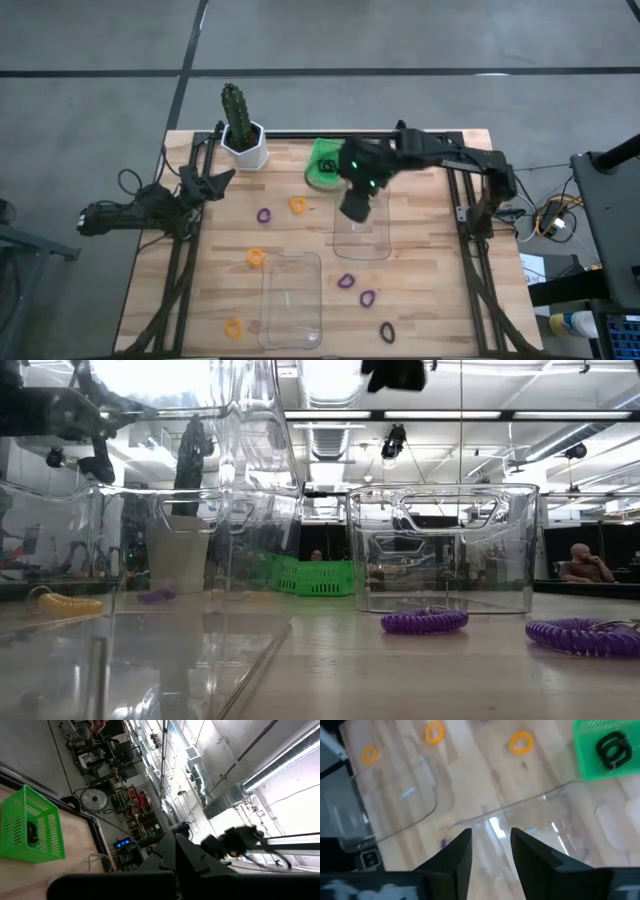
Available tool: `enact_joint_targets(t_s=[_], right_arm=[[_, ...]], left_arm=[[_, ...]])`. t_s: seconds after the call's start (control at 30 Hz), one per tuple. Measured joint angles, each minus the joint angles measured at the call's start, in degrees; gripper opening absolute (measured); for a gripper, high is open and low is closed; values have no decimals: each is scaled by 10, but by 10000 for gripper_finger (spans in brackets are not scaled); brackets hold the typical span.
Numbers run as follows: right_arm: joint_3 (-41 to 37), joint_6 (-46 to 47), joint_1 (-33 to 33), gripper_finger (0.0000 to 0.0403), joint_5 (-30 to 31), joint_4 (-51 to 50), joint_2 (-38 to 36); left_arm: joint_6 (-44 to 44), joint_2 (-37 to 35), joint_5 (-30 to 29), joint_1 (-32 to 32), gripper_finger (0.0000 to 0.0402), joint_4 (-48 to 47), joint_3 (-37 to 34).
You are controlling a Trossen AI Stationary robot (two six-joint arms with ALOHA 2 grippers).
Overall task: Sort spring keychains
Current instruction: Put the black spring keychain into the green bin
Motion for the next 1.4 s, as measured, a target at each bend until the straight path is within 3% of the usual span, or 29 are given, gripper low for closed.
enact_joint_targets(t_s=[0.3, 0.6, 0.83, 1.23, 1.4], right_arm=[[-98, 140, 145, 122, 16, 5, -79], [-215, 315, 278, 150, 55, 17, -113], [-290, 438, 334, 147, 8, 61, -109], [-434, 634, 408, 131, -36, 329, -74], [-463, 678, 423, 122, -39, 370, -36]], left_arm=[[-4, 0, 0, 0, 0, -1, 0], [-3, 0, -1, 0, 0, -29, 0], [-8, 0, 0, 0, 0, -41, 0], [-41, 0, 2, 0, 0, -42, 0], [-44, 0, 2, 0, 0, -43, 0]])
